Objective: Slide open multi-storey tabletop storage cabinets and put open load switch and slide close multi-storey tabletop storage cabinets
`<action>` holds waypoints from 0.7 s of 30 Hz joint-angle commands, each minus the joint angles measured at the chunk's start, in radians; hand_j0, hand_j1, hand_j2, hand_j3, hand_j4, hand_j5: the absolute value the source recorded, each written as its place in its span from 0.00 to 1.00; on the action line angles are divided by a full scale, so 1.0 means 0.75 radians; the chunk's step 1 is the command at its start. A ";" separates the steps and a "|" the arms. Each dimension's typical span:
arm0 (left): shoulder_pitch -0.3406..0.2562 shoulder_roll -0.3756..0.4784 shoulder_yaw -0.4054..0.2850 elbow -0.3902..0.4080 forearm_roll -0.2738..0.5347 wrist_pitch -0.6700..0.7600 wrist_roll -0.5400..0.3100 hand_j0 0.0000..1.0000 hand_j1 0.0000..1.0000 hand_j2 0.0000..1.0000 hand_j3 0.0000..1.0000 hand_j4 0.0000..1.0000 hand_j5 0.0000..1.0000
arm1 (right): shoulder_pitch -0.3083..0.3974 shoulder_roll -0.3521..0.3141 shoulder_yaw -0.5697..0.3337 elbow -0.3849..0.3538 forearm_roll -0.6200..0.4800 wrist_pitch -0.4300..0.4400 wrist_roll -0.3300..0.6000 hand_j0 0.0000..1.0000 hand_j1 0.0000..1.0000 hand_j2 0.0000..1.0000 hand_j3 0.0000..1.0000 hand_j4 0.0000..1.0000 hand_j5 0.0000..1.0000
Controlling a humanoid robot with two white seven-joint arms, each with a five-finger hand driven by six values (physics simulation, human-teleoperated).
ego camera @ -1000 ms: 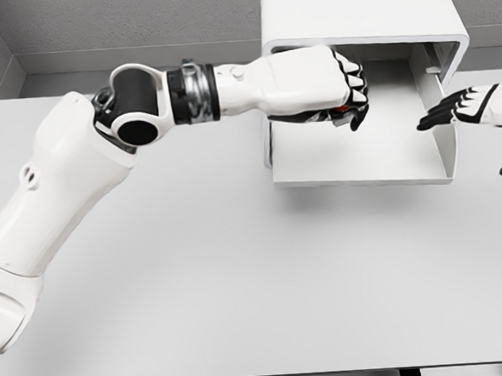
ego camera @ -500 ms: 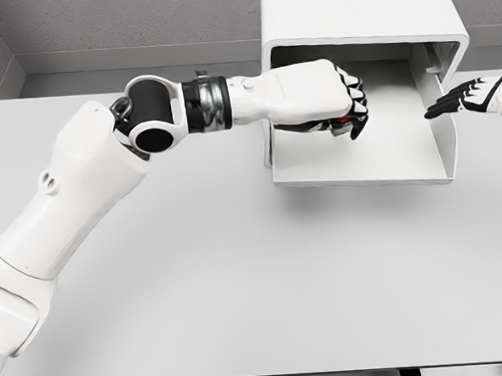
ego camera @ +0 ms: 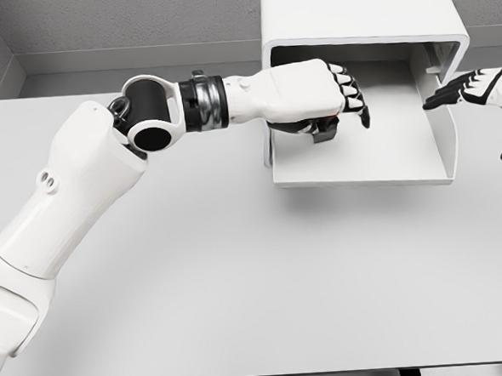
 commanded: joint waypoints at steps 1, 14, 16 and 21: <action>0.000 -0.001 0.002 -0.004 0.008 0.003 0.002 0.78 0.78 0.78 0.78 0.78 0.78 | 0.002 -0.003 -0.002 -0.001 -0.007 0.003 -0.001 1.00 1.00 1.00 1.00 1.00 1.00; -0.004 0.020 0.000 -0.059 0.084 0.003 0.000 1.00 1.00 1.00 1.00 1.00 1.00 | 0.000 -0.023 -0.041 -0.015 -0.007 0.003 -0.001 1.00 1.00 1.00 1.00 1.00 1.00; -0.004 0.026 -0.002 -0.069 0.104 0.003 0.000 1.00 1.00 1.00 1.00 1.00 1.00 | 0.002 -0.023 -0.041 -0.015 -0.007 0.003 -0.001 1.00 1.00 1.00 1.00 1.00 1.00; -0.006 0.130 -0.006 -0.190 0.207 0.003 0.002 1.00 1.00 1.00 1.00 1.00 1.00 | 0.008 -0.037 -0.041 -0.015 -0.007 0.003 -0.003 1.00 1.00 1.00 1.00 1.00 1.00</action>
